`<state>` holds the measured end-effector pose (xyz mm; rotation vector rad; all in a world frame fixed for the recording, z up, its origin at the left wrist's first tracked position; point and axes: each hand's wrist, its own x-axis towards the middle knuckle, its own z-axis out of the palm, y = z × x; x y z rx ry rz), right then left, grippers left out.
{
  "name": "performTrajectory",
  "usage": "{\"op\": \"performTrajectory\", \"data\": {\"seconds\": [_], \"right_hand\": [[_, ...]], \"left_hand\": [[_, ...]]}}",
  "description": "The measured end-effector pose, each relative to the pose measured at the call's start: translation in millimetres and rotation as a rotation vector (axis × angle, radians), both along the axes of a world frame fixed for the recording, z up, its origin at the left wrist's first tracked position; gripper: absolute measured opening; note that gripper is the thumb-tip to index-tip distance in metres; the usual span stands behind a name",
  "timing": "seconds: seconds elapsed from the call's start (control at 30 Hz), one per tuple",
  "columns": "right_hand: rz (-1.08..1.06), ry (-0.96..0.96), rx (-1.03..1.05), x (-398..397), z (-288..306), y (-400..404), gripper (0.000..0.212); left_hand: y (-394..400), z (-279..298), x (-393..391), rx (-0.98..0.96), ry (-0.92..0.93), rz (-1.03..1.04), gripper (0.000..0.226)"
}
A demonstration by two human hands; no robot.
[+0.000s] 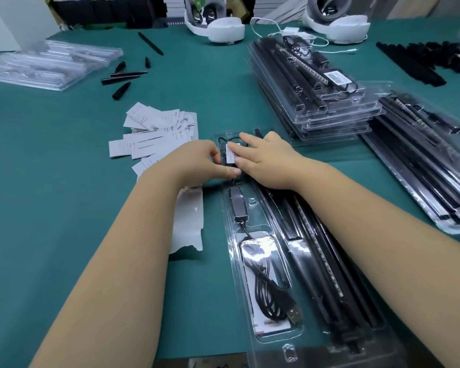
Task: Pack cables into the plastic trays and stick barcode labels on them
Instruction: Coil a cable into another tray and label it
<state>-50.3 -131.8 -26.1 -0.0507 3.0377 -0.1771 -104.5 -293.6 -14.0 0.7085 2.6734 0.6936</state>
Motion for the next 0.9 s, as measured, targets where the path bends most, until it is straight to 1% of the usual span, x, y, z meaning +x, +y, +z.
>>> {"op": "performTrajectory", "data": {"seconds": [0.1,0.17,0.27,0.33,0.4,0.43,0.5,0.53,0.57,0.6,0.63,0.67,0.7,0.73,0.77,0.8,0.9], "right_hand": [[0.044,-0.034,0.024,13.4,3.6,2.8,0.046],[0.082,-0.042,-0.02,25.6,6.0,4.3,0.047],[0.146,-0.07,-0.203,50.3,9.6,10.3,0.054],[0.156,-0.093,-0.359,68.9,13.2,18.9,0.05],[0.11,-0.087,-0.485,85.1,19.5,26.8,0.035],[0.069,-0.049,-0.532,89.4,21.6,30.7,0.026],[-0.101,0.098,-0.644,91.3,24.4,34.6,0.012],[-0.216,0.199,-0.696,90.0,23.4,36.1,0.01],[-0.326,0.296,-0.699,88.0,21.1,37.4,0.012],[-0.409,0.36,-0.64,86.2,19.5,37.5,0.013],[-0.455,0.368,-0.55,85.1,17.2,38.6,0.012],[-0.478,0.328,-0.487,84.6,15.3,38.6,0.016],[-0.492,0.257,-0.473,84.4,13.7,38.1,0.031],[-0.507,0.197,-0.534,83.9,13.2,37.0,0.045],[-0.523,0.155,-0.648,82.8,13.1,35.8,0.055],[-0.533,0.135,-0.772,81.2,12.6,33.8,0.06],[-0.591,0.123,-1.091,78.1,9.4,30.9,0.062]], "left_hand": [[-0.1,-0.4,-1.7,0.009,-0.009,-0.005,0.041],[0.3,-1.4,-3.3,0.022,-0.017,-0.003,0.04],[0.2,-2.6,-4.9,0.018,-0.018,-0.007,0.042],[0.1,-2.1,-4.7,0.025,-0.031,-0.005,0.045],[0.5,-1.5,-3.2,0.025,-0.033,0.0,0.046],[0.3,-1.4,-2.5,0.026,-0.032,0.005,0.046],[0.2,-1.2,-1.1,0.003,-0.023,0.016,0.046],[0.0,-1.4,-0.4,-0.034,-0.009,0.022,0.049],[-0.3,-1.5,0.3,-0.088,0.013,0.037,0.053],[-0.7,-2.1,0.6,-0.142,0.037,0.066,0.055],[-0.8,-3.1,0.9,-0.182,0.065,0.106,0.059],[-0.5,-4.5,1.1,-0.209,0.09,0.144,0.065],[-0.3,-5.7,1.6,-0.231,0.115,0.172,0.069],[0.4,-7.2,1.6,-0.247,0.13,0.183,0.066],[1.4,-8.5,1.9,-0.261,0.138,0.181,0.061],[2.7,-9.5,2.2,-0.274,0.132,0.175,0.059],[5.5,-10.3,2.8,-0.308,0.141,0.17,0.057]]}}
